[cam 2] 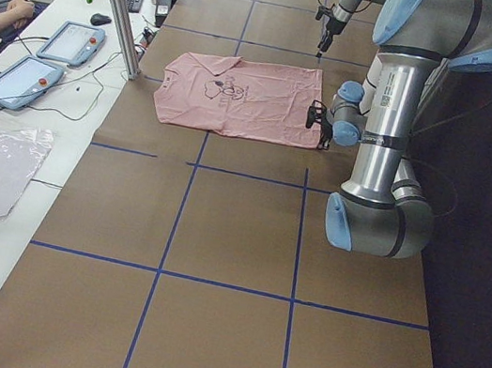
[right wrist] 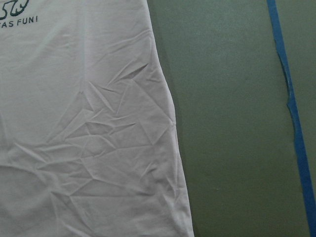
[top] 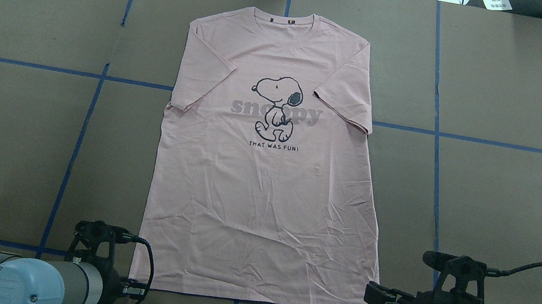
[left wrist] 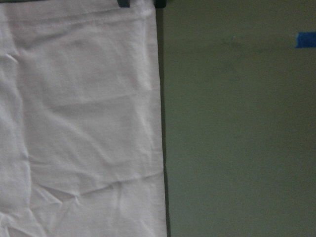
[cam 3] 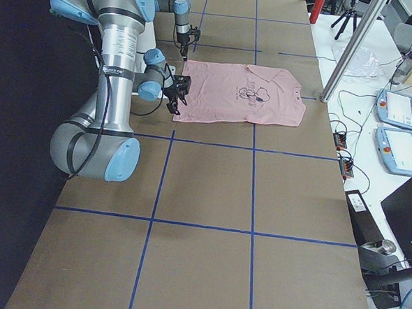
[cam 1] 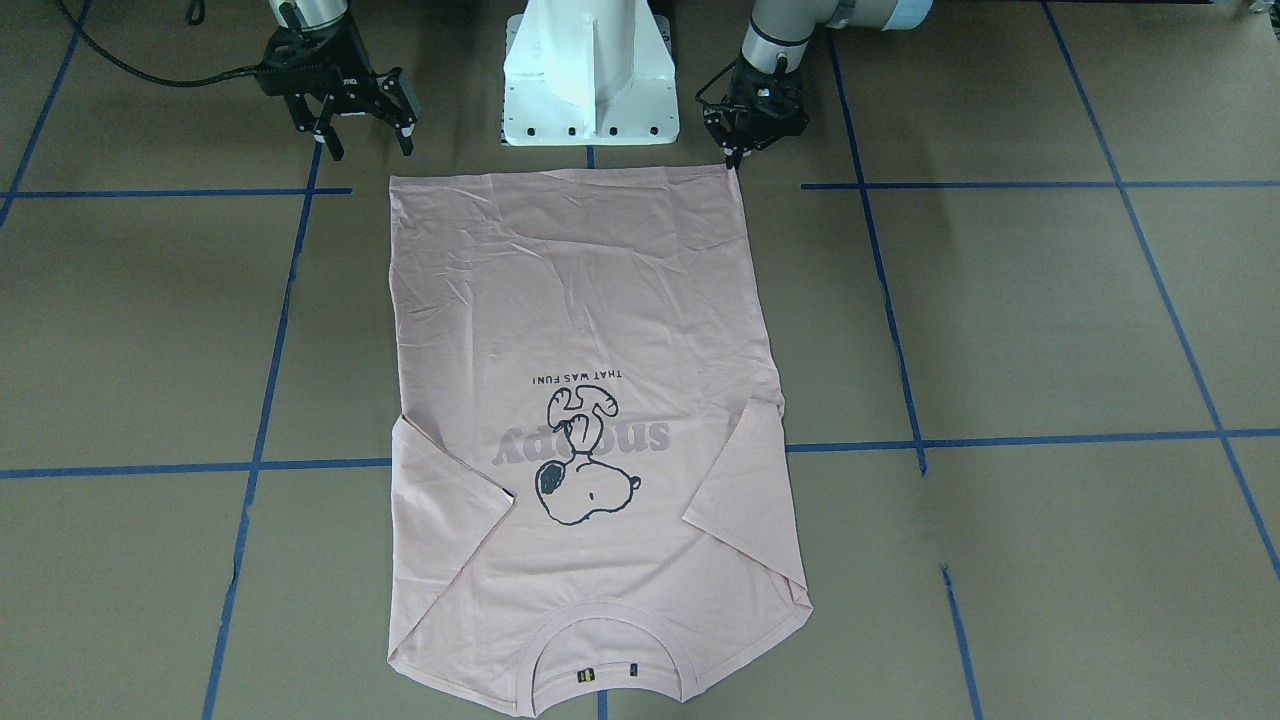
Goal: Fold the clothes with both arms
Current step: 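Grasp both hem corners nearest the robot with the left and right grippers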
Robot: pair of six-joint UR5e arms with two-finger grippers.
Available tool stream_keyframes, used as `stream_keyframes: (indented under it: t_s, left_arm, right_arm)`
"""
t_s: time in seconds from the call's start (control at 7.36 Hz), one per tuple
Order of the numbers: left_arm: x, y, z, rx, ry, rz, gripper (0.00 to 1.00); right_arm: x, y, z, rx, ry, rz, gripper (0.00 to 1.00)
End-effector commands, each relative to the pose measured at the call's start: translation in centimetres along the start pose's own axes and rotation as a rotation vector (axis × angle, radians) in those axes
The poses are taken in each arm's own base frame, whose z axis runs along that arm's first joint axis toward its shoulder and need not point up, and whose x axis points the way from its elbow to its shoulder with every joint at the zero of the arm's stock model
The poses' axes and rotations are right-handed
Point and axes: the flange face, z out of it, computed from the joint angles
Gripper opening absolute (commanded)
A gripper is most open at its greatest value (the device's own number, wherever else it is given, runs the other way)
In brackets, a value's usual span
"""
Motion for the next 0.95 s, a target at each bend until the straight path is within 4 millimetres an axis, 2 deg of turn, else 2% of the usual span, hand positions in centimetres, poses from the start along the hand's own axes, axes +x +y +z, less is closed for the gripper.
stream_keyframes:
  t_s: [0.0, 0.14, 0.27, 0.41, 0.81]
  left_arm:
    - [0.0, 0.0, -0.1, 0.0, 0.001, 0.0, 0.0]
    - [0.2, 0.0, -0.4, 0.0, 0.007, 0.0, 0.0]
    - [0.4, 0.0, -0.4, 0.0, 0.012, 0.0, 0.0]
    - [0.5, 0.0, -0.5, -0.001, 0.015, 0.0, 0.0]
    - [1.3, -0.1, -0.7, -0.002, 0.03, -0.002, 0.0]
  right_arm:
    - [-0.5, 0.2, 0.6, 0.004, -0.004, 0.003, 1.0]
    - [-2.6, 1.0, 1.8, 0.031, -0.021, 0.015, 1.0]
    - [-4.5, 2.0, 5.1, 0.07, -0.008, 0.025, 0.88]
    - [-5.1, 2.2, 6.4, 0.086, -0.001, 0.061, 0.72]
    - [-3.3, 2.0, 6.8, 0.088, 0.049, 0.04, 0.72]
